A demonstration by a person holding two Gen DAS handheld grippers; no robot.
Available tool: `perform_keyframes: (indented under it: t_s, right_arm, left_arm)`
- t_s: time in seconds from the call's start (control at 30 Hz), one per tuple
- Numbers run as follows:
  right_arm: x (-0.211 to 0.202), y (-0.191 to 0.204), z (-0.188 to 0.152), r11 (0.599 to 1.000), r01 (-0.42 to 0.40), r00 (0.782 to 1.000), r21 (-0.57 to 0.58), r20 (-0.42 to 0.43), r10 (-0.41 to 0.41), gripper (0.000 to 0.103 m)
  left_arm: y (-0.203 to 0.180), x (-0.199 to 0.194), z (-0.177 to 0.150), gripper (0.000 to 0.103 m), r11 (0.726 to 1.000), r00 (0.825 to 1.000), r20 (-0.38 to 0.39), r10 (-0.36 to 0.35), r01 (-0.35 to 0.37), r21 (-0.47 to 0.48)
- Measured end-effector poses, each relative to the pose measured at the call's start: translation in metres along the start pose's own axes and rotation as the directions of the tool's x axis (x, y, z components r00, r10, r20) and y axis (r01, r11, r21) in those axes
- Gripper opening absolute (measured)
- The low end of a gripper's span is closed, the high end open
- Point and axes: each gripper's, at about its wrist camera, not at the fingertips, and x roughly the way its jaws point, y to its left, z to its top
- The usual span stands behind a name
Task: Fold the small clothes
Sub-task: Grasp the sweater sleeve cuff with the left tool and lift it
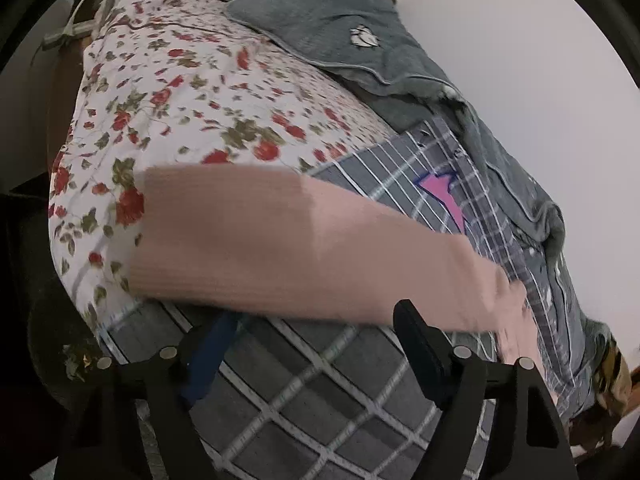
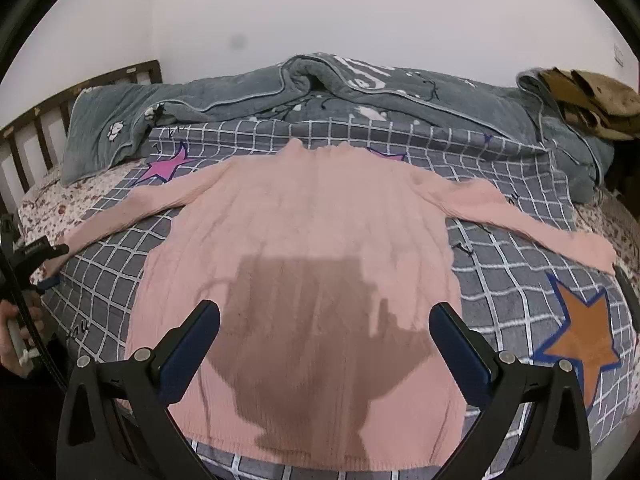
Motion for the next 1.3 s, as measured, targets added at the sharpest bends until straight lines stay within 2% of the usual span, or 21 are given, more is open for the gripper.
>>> perform_keyframes:
  t_s: [0.07,0.13,0.17,0.23,0.27,0.3,0.33,0.43,0.53,0.73,0.93,1.13,1.23,1.3]
  right_arm:
    - [0.003,0.004,0.004,1.000,0.001,1.000,-0.015,-0.002,-0.001,0.102]
    - [0.007,0.006,0.007,1.000,-0.004,1.000,-0.023,-0.005,0.004,0.102]
    - [0.009,0.007,0.008,1.000,-0.006,1.000,-0.026,-0.008,0.006,0.102]
    - [0.013,0.008,0.009,0.999,-0.012,1.000,-0.032,-0.016,0.012,0.102]
    - [0.014,0.008,0.009,0.999,-0.013,1.000,-0.034,-0.016,0.012,0.102]
    - [0.015,0.007,0.009,0.999,-0.011,1.000,-0.037,-0.015,0.010,0.102]
    - [0.015,0.006,0.009,0.999,-0.010,1.000,-0.038,-0.015,0.010,0.102]
    - [0.016,0.002,0.009,0.999,-0.016,1.000,-0.039,-0.012,0.016,0.102]
    - [0.013,-0.007,0.009,0.999,-0.019,1.000,-0.033,-0.004,0.019,0.102]
    - [0.005,-0.037,0.007,1.000,-0.003,1.000,-0.006,0.018,0.003,0.102]
    - [-0.009,-0.087,-0.004,0.998,0.040,0.998,0.045,0.050,-0.043,0.102]
    - [-0.017,-0.138,-0.020,0.994,0.093,0.993,0.049,0.062,-0.096,0.102]
    - [-0.021,-0.163,-0.030,0.990,0.133,0.989,0.041,0.064,-0.136,0.102]
    - [-0.020,-0.179,-0.037,0.988,0.142,0.988,0.054,0.055,-0.145,0.102]
  left_arm:
    - [0.004,0.001,0.006,0.069,1.000,1.000,0.010,0.020,-0.020,-0.011]
    - [0.009,0.000,0.011,0.052,0.999,0.999,0.018,0.046,-0.046,-0.023]
    - [0.011,-0.001,0.012,0.048,0.998,0.998,0.020,0.052,-0.051,-0.030]
    - [0.018,-0.005,0.015,0.028,0.997,0.998,0.026,0.055,-0.054,-0.055]
    - [0.021,-0.006,0.018,0.023,0.996,0.998,0.028,0.058,-0.056,-0.066]
    - [0.022,-0.008,0.021,0.013,0.996,0.998,0.027,0.060,-0.058,-0.071]
    - [0.021,-0.008,0.024,0.009,0.996,0.998,0.027,0.064,-0.062,-0.067]
    - [0.006,-0.019,0.032,0.008,0.996,0.995,0.057,0.085,-0.084,-0.011]
    - [-0.026,-0.034,0.037,0.008,0.992,0.989,0.111,0.100,-0.108,0.068]
    - [-0.108,-0.050,0.036,0.007,0.972,0.989,0.139,0.055,-0.085,0.221]
    - [-0.211,-0.049,0.016,0.007,0.932,0.992,0.123,-0.021,-0.025,0.361]
    - [-0.330,-0.030,-0.026,0.007,0.868,0.993,0.057,-0.101,0.060,0.493]
    - [-0.388,-0.012,-0.059,0.007,0.828,0.991,0.005,-0.132,0.108,0.551]
    - [-0.425,0.004,-0.089,0.007,0.789,0.990,-0.029,-0.138,0.128,0.601]
